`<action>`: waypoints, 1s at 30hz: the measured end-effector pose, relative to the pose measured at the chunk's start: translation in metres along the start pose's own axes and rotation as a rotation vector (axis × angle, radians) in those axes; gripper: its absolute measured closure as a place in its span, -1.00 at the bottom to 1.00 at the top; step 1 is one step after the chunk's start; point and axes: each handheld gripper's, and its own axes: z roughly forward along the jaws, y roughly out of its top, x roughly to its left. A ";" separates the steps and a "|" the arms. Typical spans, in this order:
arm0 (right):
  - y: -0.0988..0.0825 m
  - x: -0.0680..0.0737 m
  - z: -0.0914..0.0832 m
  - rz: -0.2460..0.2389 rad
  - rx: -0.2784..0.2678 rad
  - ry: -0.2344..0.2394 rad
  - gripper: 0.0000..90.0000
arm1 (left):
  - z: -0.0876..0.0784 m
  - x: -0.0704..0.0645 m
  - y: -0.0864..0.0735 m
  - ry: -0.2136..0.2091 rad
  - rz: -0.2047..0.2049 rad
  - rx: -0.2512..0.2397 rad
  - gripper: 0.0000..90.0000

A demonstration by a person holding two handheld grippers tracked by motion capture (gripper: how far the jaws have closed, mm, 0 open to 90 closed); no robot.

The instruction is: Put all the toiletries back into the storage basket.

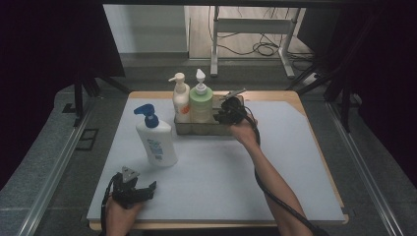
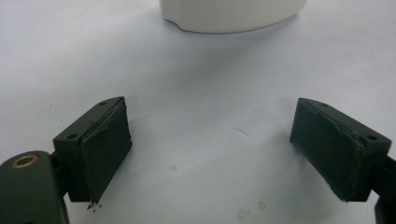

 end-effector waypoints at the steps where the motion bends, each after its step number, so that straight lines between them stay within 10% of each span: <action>1: 0.000 0.000 -0.002 0.001 -0.003 0.001 0.38 | 0.000 0.000 0.000 0.000 0.000 0.000 -0.74; 30: -0.022 0.023 -0.053 -0.107 -0.036 0.031 -0.79 | 0.000 -0.001 0.000 0.000 -0.005 -0.004 -0.74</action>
